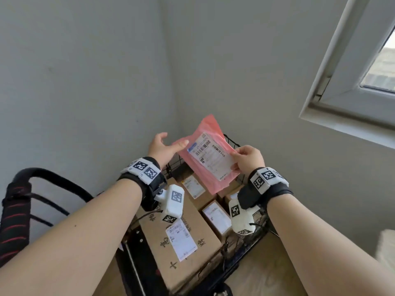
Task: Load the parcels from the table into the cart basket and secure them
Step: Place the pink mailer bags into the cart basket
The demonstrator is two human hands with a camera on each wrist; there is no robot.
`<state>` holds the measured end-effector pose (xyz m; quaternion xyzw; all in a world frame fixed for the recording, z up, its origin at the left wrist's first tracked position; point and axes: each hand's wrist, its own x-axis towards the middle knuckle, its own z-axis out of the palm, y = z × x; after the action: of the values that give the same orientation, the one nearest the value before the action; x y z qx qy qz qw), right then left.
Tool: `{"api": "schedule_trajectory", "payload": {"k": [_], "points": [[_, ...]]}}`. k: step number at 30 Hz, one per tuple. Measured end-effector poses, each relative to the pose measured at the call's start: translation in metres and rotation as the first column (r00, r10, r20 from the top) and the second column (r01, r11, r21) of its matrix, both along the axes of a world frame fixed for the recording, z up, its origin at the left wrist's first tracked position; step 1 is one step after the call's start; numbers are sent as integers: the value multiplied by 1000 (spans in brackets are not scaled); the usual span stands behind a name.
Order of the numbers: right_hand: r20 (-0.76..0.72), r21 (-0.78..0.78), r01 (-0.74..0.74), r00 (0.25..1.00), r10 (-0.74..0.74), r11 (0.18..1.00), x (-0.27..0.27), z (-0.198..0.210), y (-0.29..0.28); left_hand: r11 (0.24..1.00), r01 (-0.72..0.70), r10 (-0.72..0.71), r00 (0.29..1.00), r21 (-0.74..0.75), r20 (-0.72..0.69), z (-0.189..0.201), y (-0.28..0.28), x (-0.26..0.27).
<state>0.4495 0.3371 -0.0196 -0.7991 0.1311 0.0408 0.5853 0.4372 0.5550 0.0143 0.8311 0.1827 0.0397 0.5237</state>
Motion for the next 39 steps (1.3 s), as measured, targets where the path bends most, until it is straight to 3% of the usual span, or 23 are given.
{"api": "schedule_trajectory", "payload": {"k": [10, 15, 31, 39], "points": [[-165, -76, 117, 978, -128, 990, 98, -33, 5, 976, 43, -104, 955, -215, -279, -77, 13, 98], [-293, -116, 98, 948, -128, 988, 124, -79, 31, 955, -28, -93, 916, -294, -390, -129, 27, 116], [-626, -44, -78, 779, 33, 996, 197, -270, 87, 956, -184, -8, 760, -228, -649, -292, 47, 176], [-721, -20, -207, 681, 130, 978, 211, -322, 104, 896, -274, -44, 729, -350, -683, -324, 38, 194]]}}
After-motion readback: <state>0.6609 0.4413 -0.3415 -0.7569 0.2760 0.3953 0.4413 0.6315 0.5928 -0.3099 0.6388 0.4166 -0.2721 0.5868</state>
